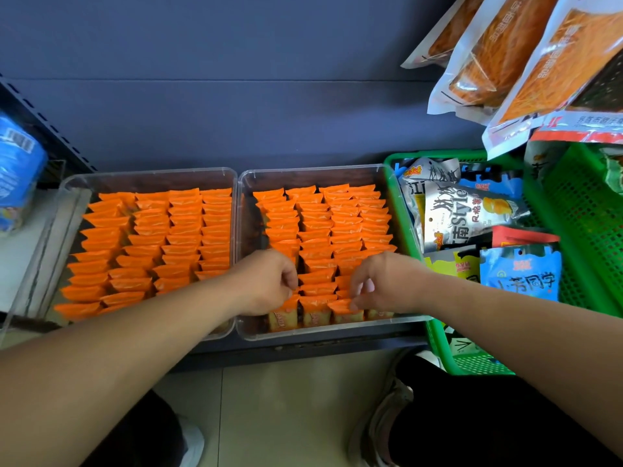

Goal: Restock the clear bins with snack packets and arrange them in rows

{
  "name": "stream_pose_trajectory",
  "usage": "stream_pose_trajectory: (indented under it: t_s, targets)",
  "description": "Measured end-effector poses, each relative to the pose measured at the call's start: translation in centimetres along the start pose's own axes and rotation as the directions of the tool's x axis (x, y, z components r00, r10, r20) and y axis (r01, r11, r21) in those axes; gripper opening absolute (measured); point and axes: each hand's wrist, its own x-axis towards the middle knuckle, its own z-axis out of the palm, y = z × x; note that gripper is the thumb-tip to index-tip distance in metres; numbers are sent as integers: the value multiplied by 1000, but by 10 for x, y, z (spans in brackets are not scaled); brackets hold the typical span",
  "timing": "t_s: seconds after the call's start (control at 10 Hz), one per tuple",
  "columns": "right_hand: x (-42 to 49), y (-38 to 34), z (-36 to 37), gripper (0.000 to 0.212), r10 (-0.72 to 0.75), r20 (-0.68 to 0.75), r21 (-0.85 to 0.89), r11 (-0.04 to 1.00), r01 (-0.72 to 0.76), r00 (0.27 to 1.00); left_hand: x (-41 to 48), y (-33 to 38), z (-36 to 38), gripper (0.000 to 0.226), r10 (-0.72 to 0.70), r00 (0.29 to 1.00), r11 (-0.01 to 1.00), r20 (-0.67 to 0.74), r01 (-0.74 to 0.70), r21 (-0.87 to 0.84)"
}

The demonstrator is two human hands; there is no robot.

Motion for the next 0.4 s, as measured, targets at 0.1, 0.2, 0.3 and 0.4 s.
stream_pose_trajectory:
  t_s: [0.1, 0.2, 0.3, 0.4]
  targets:
    - [4, 6, 1, 18, 83, -12, -41, 996, -84, 996, -3, -2, 0, 15, 32, 999, 999, -41, -31, 10]
    - [6, 18, 2, 19, 110, 11, 23, 994, -111, 994, -2, -3, -3, 16, 46, 997, 999, -54, -47, -25]
    - [5, 15, -2, 19, 98, 49, 45, 994, -100, 994, -3, 0, -6, 16, 62, 996, 998, -65, -64, -25]
    - [4, 7, -5, 23, 117, 41, -81, 990, -113, 992, -7, 9, -6, 15, 75, 993, 996, -96, -80, -44]
